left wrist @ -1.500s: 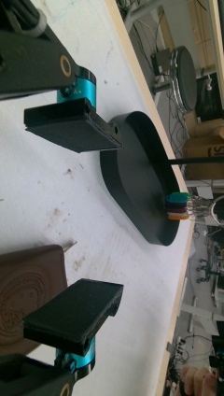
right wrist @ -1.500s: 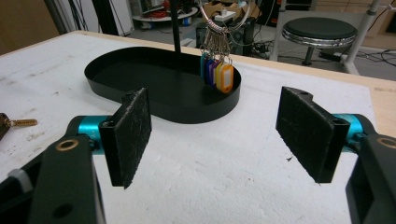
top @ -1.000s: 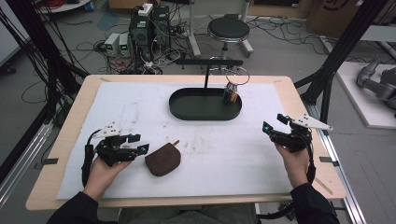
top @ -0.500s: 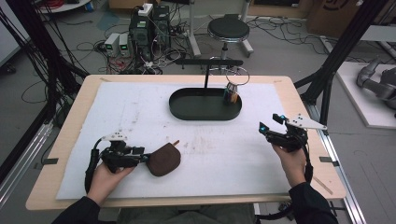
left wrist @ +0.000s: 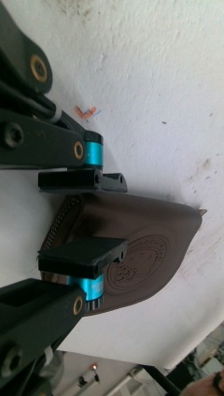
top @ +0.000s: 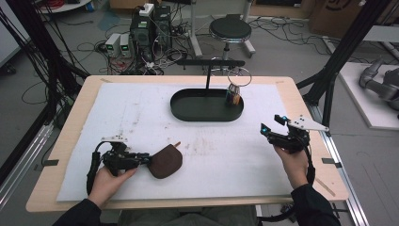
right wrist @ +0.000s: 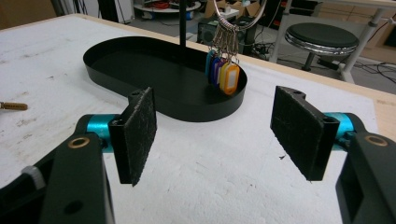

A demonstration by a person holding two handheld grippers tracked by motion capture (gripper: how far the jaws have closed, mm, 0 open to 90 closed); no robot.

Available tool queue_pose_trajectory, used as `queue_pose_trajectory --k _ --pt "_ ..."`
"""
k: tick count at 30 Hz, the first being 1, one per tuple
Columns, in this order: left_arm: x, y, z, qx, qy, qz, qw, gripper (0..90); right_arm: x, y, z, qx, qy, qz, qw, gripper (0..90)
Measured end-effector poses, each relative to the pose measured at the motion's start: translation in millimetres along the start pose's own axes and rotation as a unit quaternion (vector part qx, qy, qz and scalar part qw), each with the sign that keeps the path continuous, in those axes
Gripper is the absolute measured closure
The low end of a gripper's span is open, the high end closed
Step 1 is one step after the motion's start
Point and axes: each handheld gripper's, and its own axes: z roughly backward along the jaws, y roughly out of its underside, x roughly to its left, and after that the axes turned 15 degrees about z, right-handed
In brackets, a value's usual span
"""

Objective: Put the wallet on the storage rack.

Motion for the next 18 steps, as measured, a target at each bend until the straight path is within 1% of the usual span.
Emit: queue_pose_trajectory --k 1,3,4,5,6,7,8,9,10,13,15,17,18 --pt "0.0 0.0 0.0 0.000 0.000 0.000 1.0000 70.0 0.0 0.0 0.0 0.000 0.000 0.000 1.0000 32.0" --pt "-0.6 -0.1 -0.9 -0.001 0.006 -0.013 0.9999 71.1 0.3 -0.2 -0.2 0.000 -0.001 0.002 1.0000 32.2" --pt "-3.8 -0.7 -1.6 -0.007 0.011 -0.033 0.9994 73.7 0.1 -0.4 -0.1 -0.001 0.000 0.003 1.0000 32.4" --pt "-3.8 -0.7 -1.6 -0.007 0.011 -0.033 0.9994 75.2 0.1 -0.4 -0.1 -0.001 0.000 0.003 1.0000 32.4" --pt "-9.5 -2.8 -1.0 -0.019 0.012 -0.059 0.9980 76.2 -0.2 -0.3 0.4 -0.002 -0.001 0.002 1.0000 32.7" --pt "-13.1 -4.2 -0.6 -0.026 0.012 -0.073 0.9969 77.2 -0.3 -0.3 0.7 -0.002 0.000 0.001 1.0000 32.8" --pt "-13.1 -4.2 -0.6 -0.026 0.012 -0.073 0.9969 78.2 -0.6 -0.3 0.7 -0.003 0.001 0.000 1.0000 32.9" --pt "-16.8 -6.0 -0.3 -0.032 0.015 -0.087 0.9956 78.2 -0.6 -0.3 0.7 -0.003 0.001 0.000 1.0000 32.9" --pt "-20.3 -7.8 -0.1 -0.038 0.015 -0.100 0.9941 79.4 -0.9 -0.3 0.8 -0.003 0.002 0.000 1.0000 33.1" --pt "-29.3 -12.7 -0.2 -0.060 0.022 -0.126 0.9899 80.2 -0.6 -0.6 1.0 -0.004 0.002 0.001 1.0000 33.3" --pt "-36.0 -15.6 -1.2 -0.068 0.021 -0.151 0.9860 80.5 -0.2 -0.9 1.4 -0.003 0.002 0.001 1.0000 33.4" --pt "-42.6 -18.0 -2.4 -0.077 0.024 -0.173 0.9816 80.8 0.2 -1.6 1.6 -0.005 0.002 0.001 1.0000 33.6" --pt "-48.7 -20.5 -3.7 -0.083 0.028 -0.200 0.9759 81.2 0.5 -2.4 1.7 -0.006 0.002 0.003 1.0000 33.7"
